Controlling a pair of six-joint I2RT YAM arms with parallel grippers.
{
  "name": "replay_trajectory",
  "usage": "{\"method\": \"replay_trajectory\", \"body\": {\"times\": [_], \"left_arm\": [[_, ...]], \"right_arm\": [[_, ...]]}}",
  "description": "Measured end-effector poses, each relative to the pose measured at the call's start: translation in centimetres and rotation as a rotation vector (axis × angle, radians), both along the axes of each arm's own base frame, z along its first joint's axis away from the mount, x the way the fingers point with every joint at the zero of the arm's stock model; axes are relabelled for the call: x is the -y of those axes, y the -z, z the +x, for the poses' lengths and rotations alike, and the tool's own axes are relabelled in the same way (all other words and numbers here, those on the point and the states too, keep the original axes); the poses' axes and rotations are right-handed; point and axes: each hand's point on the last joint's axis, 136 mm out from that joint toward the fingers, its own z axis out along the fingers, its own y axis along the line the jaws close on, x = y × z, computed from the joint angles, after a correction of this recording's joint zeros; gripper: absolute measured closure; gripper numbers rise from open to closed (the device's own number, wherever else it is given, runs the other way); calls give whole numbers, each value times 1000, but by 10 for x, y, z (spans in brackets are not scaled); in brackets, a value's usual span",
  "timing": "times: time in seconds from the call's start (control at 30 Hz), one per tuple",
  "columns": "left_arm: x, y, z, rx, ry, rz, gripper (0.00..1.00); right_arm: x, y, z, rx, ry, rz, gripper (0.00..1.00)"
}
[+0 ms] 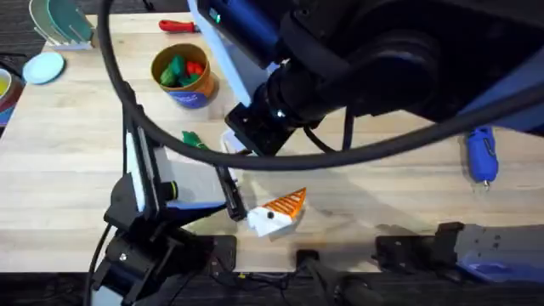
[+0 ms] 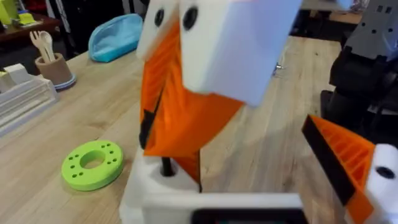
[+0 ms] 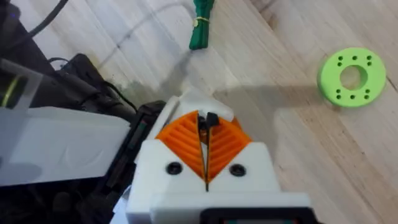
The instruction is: Pick up the gripper from the table and insert it into the empty holder that is missing its gripper. Then pick up a screw, insert it into the mounting hole, and use the screwdriver to tighten it. Finally, clean up the table by picking up the vegetable and placing it into the bucket.
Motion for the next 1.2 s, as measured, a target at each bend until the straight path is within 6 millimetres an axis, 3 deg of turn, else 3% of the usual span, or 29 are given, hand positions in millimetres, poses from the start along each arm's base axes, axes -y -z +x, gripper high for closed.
{"method": "replay_trajectory", "body": {"times": [1.03, 1.2], "left_arm": [[0, 0, 0, -9, -1, -3, 9], [0, 0, 1, -10, -4, -3, 9]], "right_arm": [[-4, 9, -3, -36, -7, -10, 994], [-4, 9, -3, -42, -2, -9, 837]]}}
